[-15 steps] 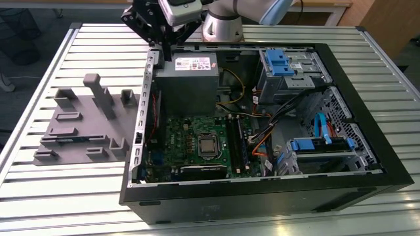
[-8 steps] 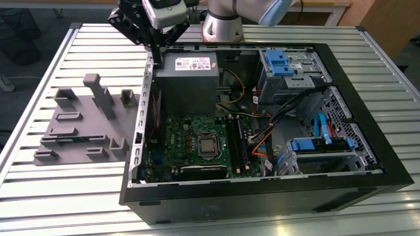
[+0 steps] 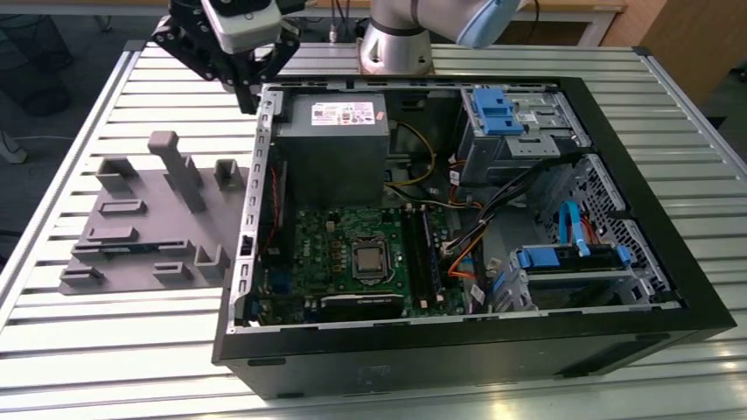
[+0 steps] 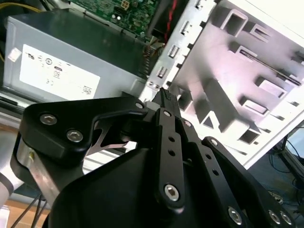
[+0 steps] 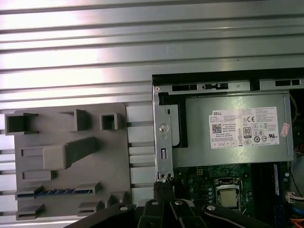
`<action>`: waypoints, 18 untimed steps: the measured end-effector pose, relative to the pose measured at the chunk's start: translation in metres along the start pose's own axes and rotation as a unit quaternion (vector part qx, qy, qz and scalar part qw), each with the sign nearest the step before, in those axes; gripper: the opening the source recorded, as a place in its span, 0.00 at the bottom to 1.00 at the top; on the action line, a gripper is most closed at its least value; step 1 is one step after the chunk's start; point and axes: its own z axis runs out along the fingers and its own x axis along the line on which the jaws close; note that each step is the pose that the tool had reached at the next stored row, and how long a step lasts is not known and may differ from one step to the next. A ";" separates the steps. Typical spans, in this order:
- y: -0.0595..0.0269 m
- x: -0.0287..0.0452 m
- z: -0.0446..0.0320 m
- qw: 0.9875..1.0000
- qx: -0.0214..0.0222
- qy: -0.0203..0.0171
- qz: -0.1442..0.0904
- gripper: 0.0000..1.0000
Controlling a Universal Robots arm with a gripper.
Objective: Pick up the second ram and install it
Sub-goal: 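Reach for the second ram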
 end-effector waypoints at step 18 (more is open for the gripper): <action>-0.0024 0.0300 0.0009 1.000 0.000 0.000 0.000 0.11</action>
